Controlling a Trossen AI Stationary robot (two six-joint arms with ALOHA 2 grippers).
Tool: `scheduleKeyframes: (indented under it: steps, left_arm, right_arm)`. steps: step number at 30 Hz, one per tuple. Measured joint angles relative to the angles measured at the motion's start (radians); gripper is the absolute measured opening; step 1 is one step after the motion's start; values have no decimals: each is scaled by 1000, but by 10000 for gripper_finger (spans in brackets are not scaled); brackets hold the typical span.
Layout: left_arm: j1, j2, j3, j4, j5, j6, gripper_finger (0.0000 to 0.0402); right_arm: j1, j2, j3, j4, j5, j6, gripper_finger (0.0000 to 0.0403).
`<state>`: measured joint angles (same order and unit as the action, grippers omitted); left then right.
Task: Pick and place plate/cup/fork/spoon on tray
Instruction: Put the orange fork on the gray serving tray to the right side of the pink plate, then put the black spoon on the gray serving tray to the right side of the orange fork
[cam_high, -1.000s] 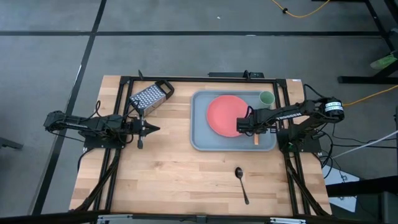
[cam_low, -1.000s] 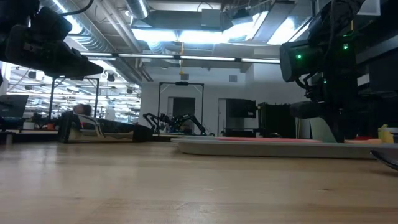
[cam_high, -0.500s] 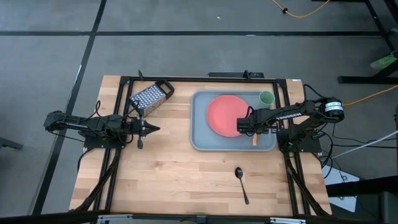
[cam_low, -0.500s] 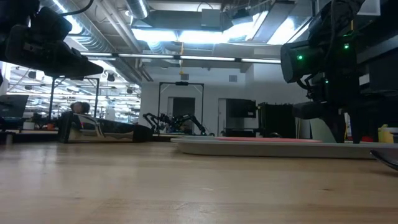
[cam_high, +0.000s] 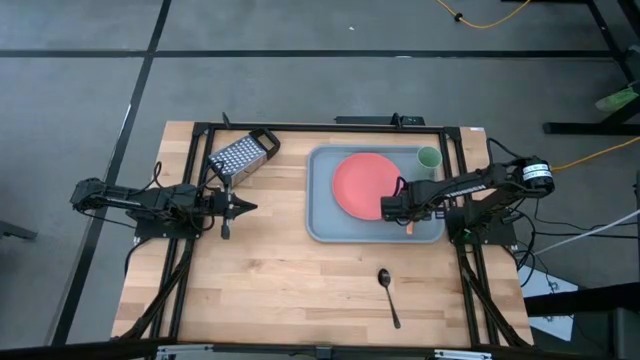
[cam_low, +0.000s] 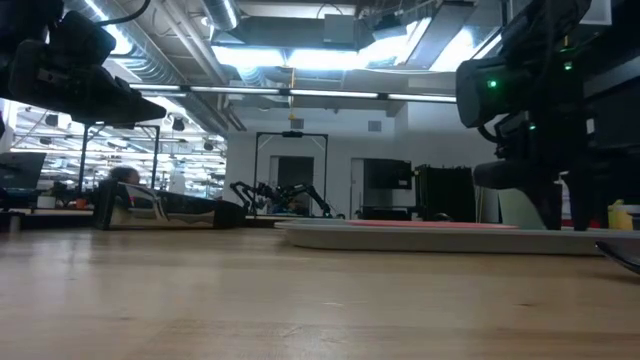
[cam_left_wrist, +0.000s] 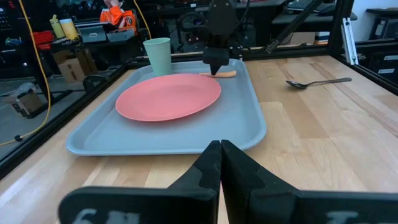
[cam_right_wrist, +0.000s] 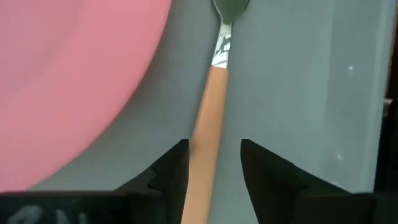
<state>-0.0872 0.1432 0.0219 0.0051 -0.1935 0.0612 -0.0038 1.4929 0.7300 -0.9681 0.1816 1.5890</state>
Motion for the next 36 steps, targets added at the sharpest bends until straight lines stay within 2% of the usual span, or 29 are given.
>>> scheduleKeyframes:
  steps: [26, 30, 33, 36]
  left_arm:
    - [0, 0, 0, 0, 0, 0, 0]
    - [0, 0, 0, 0, 0, 0, 0]
    - [0, 0, 0, 0, 0, 0, 0]
    - [0, 0, 0, 0, 0, 0, 0]
  right_arm:
    - [4, 0, 0, -30, -26, 7, 149]
    - [7, -3, 42, -60, -25, 4, 149]
    - [46, -4, 132, -141, 40, 3, 149]
    - [132, -4, 251, -205, 171, 5, 149]
